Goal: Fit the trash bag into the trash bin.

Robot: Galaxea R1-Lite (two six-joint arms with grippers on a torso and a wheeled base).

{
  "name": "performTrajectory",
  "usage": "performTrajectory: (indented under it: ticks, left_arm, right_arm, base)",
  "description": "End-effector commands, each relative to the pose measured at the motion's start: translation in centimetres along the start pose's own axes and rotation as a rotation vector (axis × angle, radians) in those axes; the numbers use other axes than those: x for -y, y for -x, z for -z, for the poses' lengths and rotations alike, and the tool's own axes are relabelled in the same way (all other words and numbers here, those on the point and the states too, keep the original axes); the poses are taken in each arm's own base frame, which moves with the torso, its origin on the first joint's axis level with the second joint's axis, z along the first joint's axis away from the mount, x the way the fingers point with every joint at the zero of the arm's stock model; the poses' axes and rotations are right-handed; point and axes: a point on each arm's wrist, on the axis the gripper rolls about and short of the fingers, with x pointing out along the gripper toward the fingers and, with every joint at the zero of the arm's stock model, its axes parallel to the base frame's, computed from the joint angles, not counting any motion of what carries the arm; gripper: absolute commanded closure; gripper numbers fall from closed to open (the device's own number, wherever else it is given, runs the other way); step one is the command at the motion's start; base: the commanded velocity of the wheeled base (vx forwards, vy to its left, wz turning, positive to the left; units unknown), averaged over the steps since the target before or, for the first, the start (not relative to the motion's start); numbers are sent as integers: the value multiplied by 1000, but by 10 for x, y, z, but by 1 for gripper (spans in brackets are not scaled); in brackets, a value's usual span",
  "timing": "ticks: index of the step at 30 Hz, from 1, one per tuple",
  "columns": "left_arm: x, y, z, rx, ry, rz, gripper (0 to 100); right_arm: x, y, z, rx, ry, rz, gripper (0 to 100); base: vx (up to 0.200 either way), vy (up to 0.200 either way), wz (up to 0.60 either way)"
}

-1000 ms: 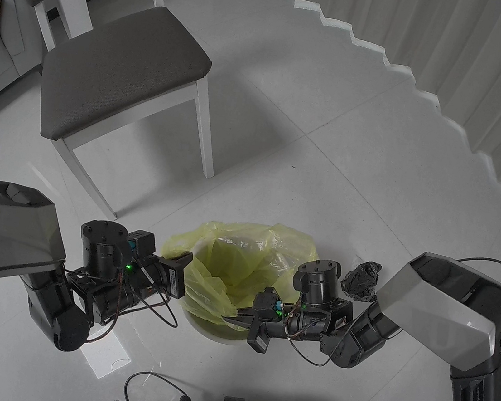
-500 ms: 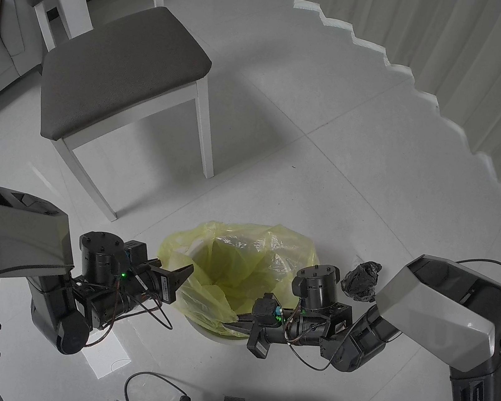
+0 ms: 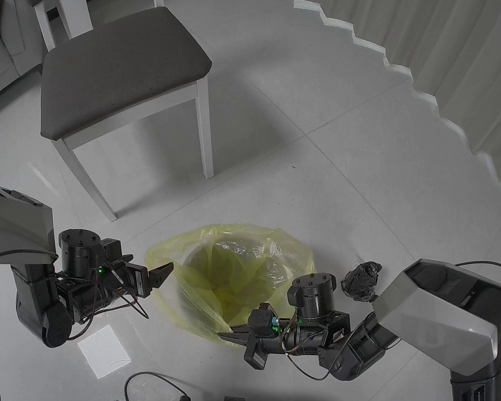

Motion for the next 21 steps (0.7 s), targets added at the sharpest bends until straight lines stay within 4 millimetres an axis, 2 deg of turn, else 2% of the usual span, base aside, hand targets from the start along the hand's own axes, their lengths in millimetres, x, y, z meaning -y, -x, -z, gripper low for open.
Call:
performTrajectory:
  ticks: [1, 14, 15, 21]
  left_arm:
    - [-2, 2, -6, 18, 1, -4, 0]
    - [0, 1, -9, 34, -1, 1, 0]
    - [-1, 1, -10, 38, -1, 0, 0]
    - [1, 3, -13, 47, -2, 5, 0]
  right_arm:
    - [-6, -1, 3, -13, -5, -17, 100]
    - [-8, -5, 13, -33, -19, -26, 100]
    - [-7, -5, 14, -34, -20, -25, 0]
    - [-12, -3, 11, -34, -18, -34, 0]
  base:
    - [0, 0, 0]
    - [0, 0, 0]
    - [0, 0, 0]
    - [0, 0, 0]
